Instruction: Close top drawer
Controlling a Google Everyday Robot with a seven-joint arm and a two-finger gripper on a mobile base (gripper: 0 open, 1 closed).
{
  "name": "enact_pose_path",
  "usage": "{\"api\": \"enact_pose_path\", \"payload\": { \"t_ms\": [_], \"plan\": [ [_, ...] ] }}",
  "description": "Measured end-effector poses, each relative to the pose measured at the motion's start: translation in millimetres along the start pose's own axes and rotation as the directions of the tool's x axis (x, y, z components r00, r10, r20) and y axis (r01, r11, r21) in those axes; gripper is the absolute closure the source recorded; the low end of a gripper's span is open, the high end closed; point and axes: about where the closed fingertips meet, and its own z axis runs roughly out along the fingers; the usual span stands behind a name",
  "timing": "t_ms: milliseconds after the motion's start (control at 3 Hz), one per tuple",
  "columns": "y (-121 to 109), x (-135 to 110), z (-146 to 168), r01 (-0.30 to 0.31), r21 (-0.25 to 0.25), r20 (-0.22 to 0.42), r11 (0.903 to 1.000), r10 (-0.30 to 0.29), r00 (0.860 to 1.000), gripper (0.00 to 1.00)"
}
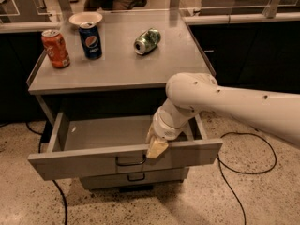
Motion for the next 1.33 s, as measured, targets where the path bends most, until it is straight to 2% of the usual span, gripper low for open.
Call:
{"api": "enact_pose_path", "payload": {
  "t_ms": [1000,1333],
  "plan": [
    [-18.8,0.2,1.3,0.016,-0.001,-0.009,0.9999,-0.016,1.0,1.0],
    [-19.0,-0.9,2.0,0.02,-0.001,-0.004,0.9998,-0.02,1.0,1.0]
  ]
}}
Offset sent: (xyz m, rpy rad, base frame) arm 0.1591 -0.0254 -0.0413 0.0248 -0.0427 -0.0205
